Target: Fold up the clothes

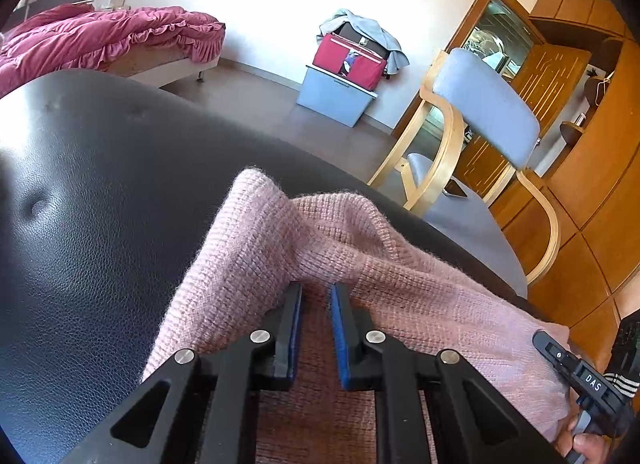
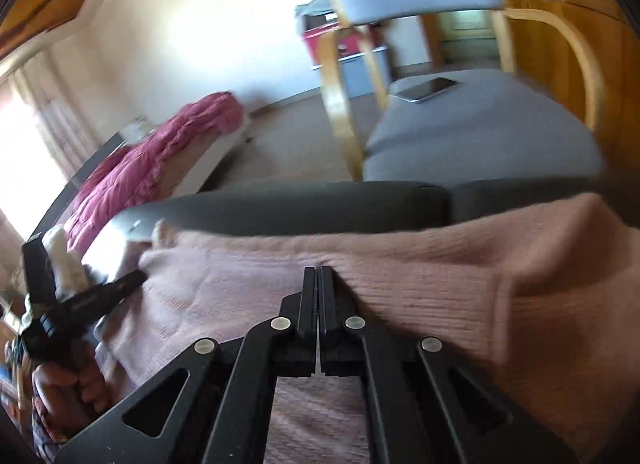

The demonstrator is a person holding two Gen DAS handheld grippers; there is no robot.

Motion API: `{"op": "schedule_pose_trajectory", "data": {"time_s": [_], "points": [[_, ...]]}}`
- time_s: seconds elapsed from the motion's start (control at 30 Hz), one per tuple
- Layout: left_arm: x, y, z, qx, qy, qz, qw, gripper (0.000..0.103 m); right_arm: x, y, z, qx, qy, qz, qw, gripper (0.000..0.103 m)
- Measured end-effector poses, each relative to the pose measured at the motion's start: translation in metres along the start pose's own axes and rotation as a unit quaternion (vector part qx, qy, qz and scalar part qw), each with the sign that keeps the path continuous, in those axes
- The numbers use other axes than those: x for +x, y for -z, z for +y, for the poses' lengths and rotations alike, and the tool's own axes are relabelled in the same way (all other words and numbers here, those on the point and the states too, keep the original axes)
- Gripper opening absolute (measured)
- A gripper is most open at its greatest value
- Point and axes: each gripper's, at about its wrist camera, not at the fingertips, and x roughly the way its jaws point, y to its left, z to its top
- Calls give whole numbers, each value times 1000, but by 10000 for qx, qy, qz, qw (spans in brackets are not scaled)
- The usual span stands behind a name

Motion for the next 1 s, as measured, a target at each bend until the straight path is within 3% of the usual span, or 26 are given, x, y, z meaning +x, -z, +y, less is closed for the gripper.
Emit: {"op": "schedule_pose_trajectory", "data": {"time_s": [0.1, 0.17, 0.23, 0.3, 0.37, 0.43, 0.6, 0.67, 0.8, 1.0], "points": [[-12, 1, 0, -39, 192, -267, 9995, 15, -4, -1, 9, -111, -120, -145, 9998, 3], [-29, 2, -5, 13, 436, -690, 9967, 16, -10, -5, 23, -351, -460, -382, 9976, 3], [-47, 8, -25, 392, 809, -1147, 9893, 18, -12, -4, 43, -685, -974, -392, 9921, 3], [-55, 18, -52, 1016, 1101, -1287, 9803, 18, -4, 3, 61, -1012, -1235, -185, 9870, 3], [-49, 29, -80, 1696, 1138, -1103, 9727, 18, 10, 9, 68, -1182, -1023, 144, 9876, 3], [-36, 34, -98, 1992, 1096, -781, 9707, 18, 20, 10, 63, -1021, -1007, 360, 9890, 3], [15, 29, -92, 1626, 1175, 667, 9774, 19, 31, 9, 51, -701, -1017, 600, 9905, 0], [14, 27, -85, 1440, 1233, 710, 9793, 22, 31, 9, 47, -629, -1063, 615, 9904, 0], [11, 34, -93, 1767, 975, 751, 9765, 21, 32, 8, 42, -512, -1174, 643, 9897, 0], [-10, 59, -111, 2901, 270, 561, 9550, 23, 29, 9, 38, -456, -1250, 667, 9889, 0]]}}
